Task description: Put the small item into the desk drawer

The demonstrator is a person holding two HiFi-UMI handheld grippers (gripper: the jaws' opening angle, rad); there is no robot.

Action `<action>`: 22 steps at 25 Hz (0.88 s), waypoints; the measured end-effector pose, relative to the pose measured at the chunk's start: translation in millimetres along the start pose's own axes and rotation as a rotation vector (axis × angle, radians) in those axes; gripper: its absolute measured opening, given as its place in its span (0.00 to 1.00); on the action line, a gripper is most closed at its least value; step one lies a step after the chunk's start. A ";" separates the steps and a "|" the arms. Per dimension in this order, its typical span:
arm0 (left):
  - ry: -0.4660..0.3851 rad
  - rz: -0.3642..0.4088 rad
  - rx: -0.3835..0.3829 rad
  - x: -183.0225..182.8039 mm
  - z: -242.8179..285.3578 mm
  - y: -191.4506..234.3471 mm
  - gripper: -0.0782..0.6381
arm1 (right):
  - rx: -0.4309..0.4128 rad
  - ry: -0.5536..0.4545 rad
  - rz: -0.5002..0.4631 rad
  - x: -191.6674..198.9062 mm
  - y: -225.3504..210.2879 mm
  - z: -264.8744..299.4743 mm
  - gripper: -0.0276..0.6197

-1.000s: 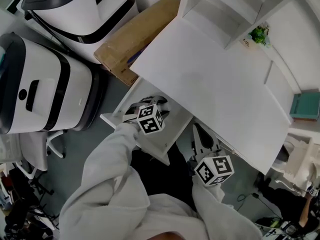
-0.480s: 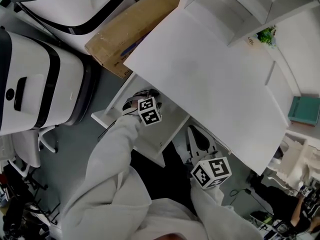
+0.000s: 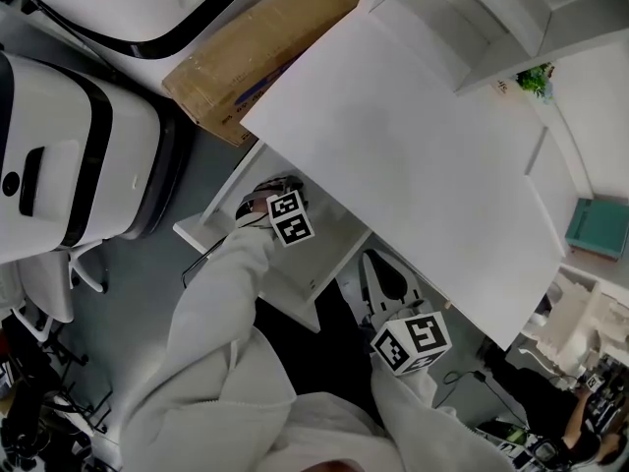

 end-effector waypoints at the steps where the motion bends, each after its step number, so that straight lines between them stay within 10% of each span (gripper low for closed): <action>1: 0.007 0.001 -0.001 2.5 1.3 -0.6 0.38 | 0.003 0.002 0.003 0.4 -0.5 0.1 0.10; 22: -0.008 -0.086 0.113 -2.7 -31.6 3.6 0.55 | 0.002 -0.060 0.001 -11.4 4.6 -0.3 0.10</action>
Point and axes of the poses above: the fingertips, and each gripper's own axes: z forward along the fingers, y to its left, x out of its underside, the point moved 2 cm from there along -z, backward along the fingers, and after that the axes turned 9 degrees about -x, right-handed, at the moved point
